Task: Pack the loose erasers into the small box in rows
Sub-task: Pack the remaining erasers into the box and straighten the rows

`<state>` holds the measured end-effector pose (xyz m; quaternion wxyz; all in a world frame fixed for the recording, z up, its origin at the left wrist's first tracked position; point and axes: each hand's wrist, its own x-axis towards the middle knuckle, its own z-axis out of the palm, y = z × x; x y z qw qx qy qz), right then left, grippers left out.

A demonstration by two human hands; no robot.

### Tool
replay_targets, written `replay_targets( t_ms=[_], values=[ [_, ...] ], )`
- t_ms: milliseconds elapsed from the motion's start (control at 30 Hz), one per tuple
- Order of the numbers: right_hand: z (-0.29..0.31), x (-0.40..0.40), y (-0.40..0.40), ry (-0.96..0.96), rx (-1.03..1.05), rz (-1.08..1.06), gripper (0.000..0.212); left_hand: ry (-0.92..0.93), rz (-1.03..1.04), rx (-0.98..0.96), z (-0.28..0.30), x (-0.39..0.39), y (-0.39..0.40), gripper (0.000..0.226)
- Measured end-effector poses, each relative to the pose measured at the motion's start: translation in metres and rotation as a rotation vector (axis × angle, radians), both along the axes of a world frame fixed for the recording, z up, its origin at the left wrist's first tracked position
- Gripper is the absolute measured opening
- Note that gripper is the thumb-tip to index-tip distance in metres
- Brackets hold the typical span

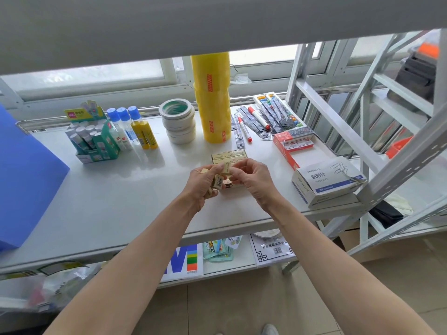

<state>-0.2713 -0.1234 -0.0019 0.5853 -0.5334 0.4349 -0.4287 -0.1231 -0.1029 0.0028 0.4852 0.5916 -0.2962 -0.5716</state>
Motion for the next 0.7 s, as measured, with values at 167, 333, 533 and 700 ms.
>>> replay_targets(
  t_ms=[167, 333, 533, 700],
  values=[
    [0.001, -0.004, 0.000, 0.041, -0.029, 0.134, 0.034, -0.046, -0.036, 0.014, 0.003, 0.002, -0.004, 0.027],
    [0.001, -0.004, 0.000, 0.040, -0.008, 0.112, 0.033, -0.008, -0.067, 0.037, 0.005, -0.001, -0.003, 0.040],
    [0.003, -0.009, 0.000, 0.012, -0.030, 0.094, 0.037, 0.053, -0.099, 0.047, 0.003, 0.001, -0.004, 0.035],
    [0.001, -0.012, -0.006, 0.247, -0.226, 0.142, 0.027, -0.061, -0.135, 0.056, 0.012, 0.001, -0.007, 0.031]
  ],
)
